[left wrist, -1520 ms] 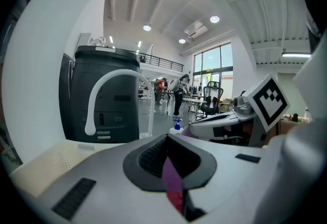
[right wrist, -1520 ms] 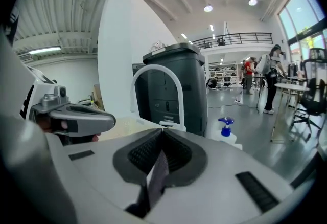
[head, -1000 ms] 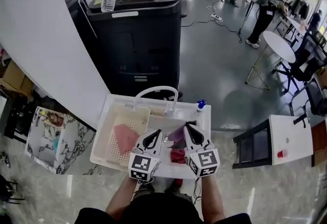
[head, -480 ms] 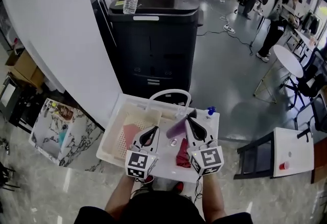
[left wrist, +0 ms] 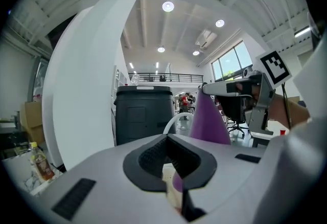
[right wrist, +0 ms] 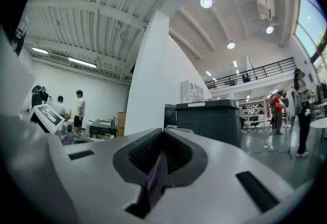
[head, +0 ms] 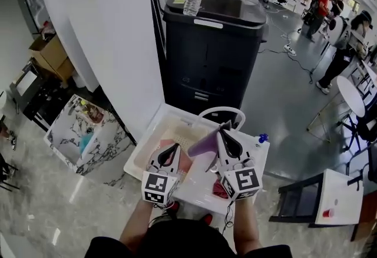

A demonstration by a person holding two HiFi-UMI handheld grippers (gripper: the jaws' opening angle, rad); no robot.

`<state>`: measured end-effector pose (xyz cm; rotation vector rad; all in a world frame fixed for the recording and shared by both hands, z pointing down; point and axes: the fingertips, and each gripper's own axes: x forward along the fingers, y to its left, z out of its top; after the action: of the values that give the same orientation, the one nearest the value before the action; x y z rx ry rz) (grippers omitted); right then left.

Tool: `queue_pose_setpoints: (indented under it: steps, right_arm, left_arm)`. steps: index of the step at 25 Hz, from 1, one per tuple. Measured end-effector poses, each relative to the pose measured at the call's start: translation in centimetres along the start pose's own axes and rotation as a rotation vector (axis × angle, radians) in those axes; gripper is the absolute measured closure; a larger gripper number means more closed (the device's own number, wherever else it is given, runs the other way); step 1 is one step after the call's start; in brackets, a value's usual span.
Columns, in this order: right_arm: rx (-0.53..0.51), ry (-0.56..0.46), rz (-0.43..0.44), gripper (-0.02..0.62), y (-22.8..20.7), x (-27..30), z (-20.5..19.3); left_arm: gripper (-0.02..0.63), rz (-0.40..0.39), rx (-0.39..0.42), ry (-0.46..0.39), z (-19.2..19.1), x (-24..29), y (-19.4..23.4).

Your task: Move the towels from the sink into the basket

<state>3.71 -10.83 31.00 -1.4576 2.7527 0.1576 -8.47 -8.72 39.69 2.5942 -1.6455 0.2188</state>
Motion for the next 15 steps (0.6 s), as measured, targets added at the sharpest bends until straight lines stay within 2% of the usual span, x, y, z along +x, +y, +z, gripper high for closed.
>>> queue_pose_setpoints:
  steps: [15]
  right_arm:
    - [0.015, 0.001, 0.142, 0.563, 7.1, 4.8, 0.0]
  left_arm:
    - [0.603, 0.119, -0.02, 0.007, -1.1, -4.5, 6.1]
